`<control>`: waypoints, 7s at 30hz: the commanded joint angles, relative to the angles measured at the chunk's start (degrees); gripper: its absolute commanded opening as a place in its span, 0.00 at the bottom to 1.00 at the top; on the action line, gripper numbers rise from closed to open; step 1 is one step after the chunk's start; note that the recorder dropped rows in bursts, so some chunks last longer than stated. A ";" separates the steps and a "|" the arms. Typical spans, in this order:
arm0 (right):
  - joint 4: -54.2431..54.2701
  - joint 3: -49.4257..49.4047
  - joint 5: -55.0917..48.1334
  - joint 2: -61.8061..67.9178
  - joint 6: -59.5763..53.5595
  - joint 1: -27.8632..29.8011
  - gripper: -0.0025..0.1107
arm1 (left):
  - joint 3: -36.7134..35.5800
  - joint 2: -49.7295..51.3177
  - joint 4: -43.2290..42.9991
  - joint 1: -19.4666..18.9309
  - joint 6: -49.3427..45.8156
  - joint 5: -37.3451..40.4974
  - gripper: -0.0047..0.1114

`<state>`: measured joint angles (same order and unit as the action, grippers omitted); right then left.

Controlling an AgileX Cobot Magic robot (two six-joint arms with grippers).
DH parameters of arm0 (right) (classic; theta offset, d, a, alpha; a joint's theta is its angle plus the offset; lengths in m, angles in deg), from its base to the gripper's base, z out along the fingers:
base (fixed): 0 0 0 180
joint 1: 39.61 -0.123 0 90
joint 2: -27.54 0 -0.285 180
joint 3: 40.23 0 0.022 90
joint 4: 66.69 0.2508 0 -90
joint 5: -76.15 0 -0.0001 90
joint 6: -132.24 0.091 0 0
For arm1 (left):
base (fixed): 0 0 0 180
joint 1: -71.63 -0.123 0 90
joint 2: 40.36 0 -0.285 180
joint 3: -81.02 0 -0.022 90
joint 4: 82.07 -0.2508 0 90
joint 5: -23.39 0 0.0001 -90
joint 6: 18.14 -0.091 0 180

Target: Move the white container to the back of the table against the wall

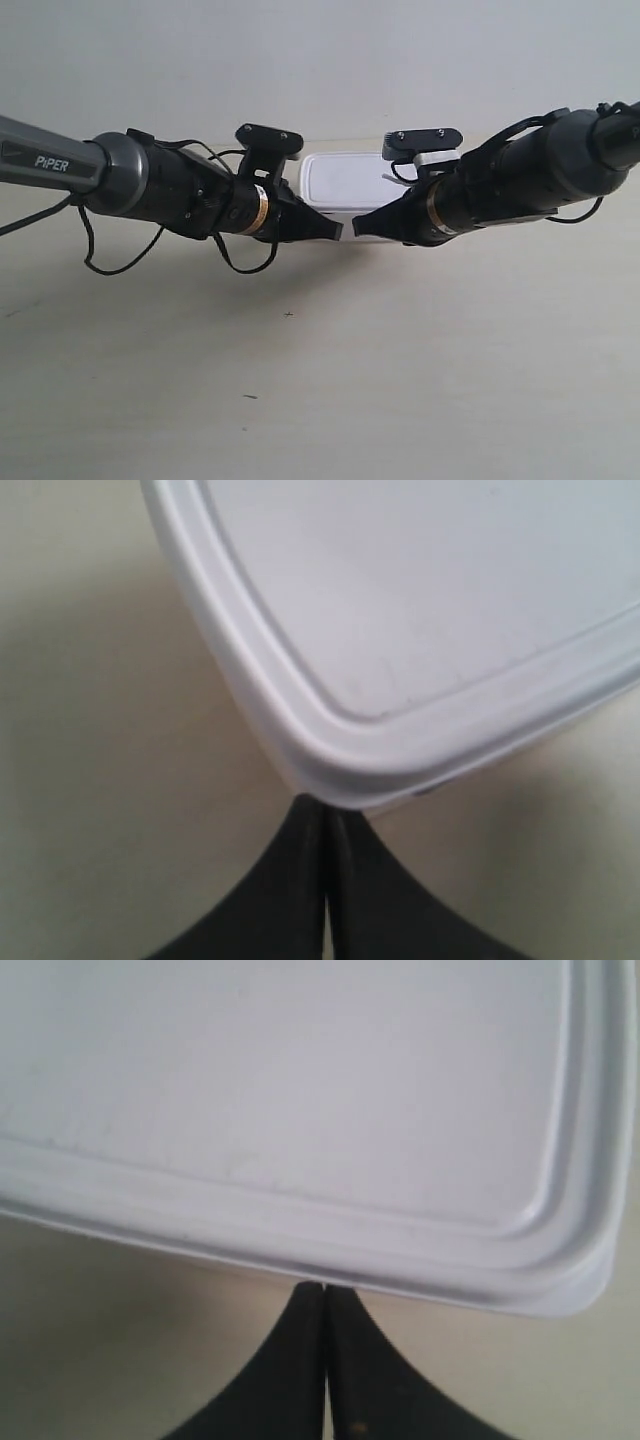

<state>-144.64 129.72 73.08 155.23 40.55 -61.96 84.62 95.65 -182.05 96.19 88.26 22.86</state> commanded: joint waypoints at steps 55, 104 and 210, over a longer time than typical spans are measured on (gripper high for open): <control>1.22 20.70 4.69 11.54 -1.21 0.33 0.02 | -66.10 -116.40 1.40 -1.14 15.36 -13.20 0.04; 1.43 36.27 -1.76 22.37 -1.32 0.33 0.02 | -78.57 -128.22 6.24 -1.24 15.25 -18.24 0.04; 11.53 -67.16 19.21 -119.91 -4.88 0.36 0.02 | -80.82 -128.22 0.03 -1.24 4.04 -1.28 0.04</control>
<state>-132.98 63.09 91.91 35.67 38.73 -61.84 4.01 -32.31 -180.05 95.19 93.12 21.89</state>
